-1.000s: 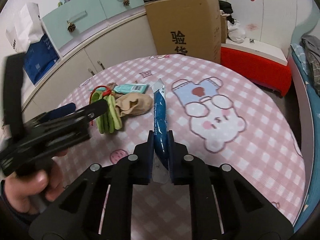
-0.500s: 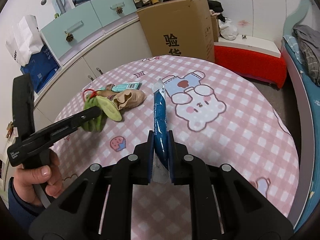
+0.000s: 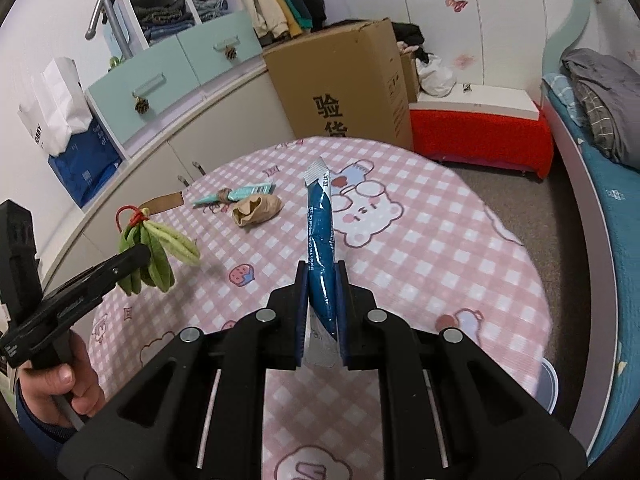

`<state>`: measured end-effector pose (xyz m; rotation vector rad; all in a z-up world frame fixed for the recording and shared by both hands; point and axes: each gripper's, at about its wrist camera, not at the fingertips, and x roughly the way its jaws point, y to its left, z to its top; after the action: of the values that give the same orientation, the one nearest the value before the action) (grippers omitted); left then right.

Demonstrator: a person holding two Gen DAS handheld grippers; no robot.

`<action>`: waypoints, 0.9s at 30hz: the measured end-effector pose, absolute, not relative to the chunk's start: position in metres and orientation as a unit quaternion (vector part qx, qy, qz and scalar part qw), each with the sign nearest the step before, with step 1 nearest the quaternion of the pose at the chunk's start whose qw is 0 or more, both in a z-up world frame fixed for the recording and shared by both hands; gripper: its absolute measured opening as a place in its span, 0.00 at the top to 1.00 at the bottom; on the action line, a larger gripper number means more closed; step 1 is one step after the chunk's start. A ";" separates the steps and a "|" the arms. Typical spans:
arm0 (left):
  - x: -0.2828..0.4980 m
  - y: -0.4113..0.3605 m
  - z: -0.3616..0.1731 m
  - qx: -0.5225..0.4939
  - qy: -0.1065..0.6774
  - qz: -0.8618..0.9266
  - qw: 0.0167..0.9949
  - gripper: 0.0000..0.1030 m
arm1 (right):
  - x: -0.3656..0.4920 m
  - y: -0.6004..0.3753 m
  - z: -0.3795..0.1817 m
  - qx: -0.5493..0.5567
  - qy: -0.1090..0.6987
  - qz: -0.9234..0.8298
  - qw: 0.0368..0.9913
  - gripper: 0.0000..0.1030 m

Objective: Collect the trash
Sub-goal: 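Grasp the green cloth with red string with the left tool while the right holds the tube, then carry the green cloth and blue tube over the bin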

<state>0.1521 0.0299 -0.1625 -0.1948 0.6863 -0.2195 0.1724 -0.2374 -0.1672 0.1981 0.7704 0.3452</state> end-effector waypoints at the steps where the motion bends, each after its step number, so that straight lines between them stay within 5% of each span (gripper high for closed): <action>1: 0.150 0.027 -0.159 -0.094 0.333 -0.111 0.932 0.83 | 0.170 -0.241 -0.165 0.098 0.369 0.166 0.909 0.87; 16: 0.126 -0.099 -0.104 -0.028 0.291 -0.227 0.929 0.83 | 0.118 -0.346 -0.127 0.148 0.297 0.101 0.938 0.87; 27: 0.114 -0.235 -0.115 0.020 0.311 -0.342 0.886 0.83 | 0.064 -0.468 -0.149 0.206 0.282 -0.008 0.937 0.87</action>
<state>0.1137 -0.2346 -0.1147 0.0426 0.6472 -0.7112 0.0644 -0.4680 -0.1488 0.4217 0.5768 -0.0169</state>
